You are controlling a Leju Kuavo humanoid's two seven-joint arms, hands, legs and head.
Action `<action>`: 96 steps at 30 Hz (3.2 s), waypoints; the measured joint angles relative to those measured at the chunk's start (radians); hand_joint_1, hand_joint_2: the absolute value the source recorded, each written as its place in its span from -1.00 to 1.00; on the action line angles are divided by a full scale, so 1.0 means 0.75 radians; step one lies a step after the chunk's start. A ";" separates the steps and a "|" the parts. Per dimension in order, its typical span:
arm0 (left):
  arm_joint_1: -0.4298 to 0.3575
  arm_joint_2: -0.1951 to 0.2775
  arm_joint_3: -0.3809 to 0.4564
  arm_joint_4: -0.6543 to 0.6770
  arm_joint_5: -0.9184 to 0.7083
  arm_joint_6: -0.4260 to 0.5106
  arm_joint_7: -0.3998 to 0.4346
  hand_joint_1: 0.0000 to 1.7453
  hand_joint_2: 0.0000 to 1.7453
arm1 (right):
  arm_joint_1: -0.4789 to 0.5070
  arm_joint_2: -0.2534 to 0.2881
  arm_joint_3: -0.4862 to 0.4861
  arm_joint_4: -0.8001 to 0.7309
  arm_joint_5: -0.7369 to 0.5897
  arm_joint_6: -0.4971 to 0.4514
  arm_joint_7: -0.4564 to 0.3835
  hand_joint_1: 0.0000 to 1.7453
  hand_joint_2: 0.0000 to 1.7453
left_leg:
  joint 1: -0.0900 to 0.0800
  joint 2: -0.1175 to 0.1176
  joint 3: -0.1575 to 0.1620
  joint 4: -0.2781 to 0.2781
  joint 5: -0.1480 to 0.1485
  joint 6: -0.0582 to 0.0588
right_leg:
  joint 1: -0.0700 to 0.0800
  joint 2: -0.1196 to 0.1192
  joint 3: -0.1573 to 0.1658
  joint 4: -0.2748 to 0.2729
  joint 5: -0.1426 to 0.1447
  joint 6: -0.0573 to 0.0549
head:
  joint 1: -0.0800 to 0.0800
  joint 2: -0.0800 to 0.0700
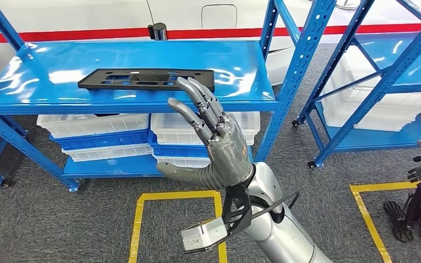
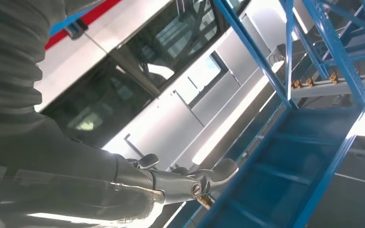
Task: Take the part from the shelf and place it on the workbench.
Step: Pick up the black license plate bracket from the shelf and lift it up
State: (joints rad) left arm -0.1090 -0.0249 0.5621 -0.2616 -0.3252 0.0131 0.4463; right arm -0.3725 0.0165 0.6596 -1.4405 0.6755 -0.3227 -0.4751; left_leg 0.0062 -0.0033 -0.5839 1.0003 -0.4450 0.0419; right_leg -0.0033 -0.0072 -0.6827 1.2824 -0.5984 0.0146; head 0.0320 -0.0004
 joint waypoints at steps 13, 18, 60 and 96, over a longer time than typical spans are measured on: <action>-0.002 -0.011 -0.038 0.000 -0.043 0.065 0.000 -1.00 -1.00 | -0.015 0.006 0.002 0.000 -0.080 0.009 -0.013 -1.00 -1.00 | -0.004 -0.030 0.000 0.009 -0.009 -0.009 | -0.008 0.027 0.157 -0.360 0.168 0.018 | -0.003 0.000; -0.002 -0.013 -0.039 0.000 -0.043 0.067 0.000 -1.00 -1.00 | -0.018 0.006 0.002 -0.001 -0.094 0.010 -0.012 -1.00 -1.00 | -0.003 -0.030 0.002 0.004 -0.006 -0.022 | -0.003 0.027 0.156 -0.359 0.167 0.008 | -0.002 0.000; -0.009 -0.013 -0.037 0.001 -0.060 0.072 0.000 -1.00 -1.00 | -0.032 0.015 0.013 0.034 -0.147 0.013 -0.007 -1.00 1.00 | -0.008 0.017 -0.037 0.005 0.019 -0.010 | -0.008 0.016 0.202 -0.343 0.092 0.009 | -0.009 0.000; -0.011 -0.021 -0.036 -0.001 -0.071 0.073 0.000 -1.00 -1.00 | 0.002 -0.010 0.018 0.050 -0.138 0.002 -0.006 -1.00 1.00 | -0.011 0.001 0.046 0.009 -0.060 0.015 | -0.008 0.018 -0.019 0.011 -0.017 0.015 | -0.010 0.000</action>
State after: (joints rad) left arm -0.1173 -0.0406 0.5348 -0.2621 -0.3786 0.0678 0.4463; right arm -0.3711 0.0093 0.6727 -1.4032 0.5719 -0.3216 -0.4795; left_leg -0.0017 -0.0028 -0.5492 1.0070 -0.4902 0.0533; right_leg -0.0091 0.0060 -0.6967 1.2904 -0.6112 0.0260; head 0.0247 -0.0004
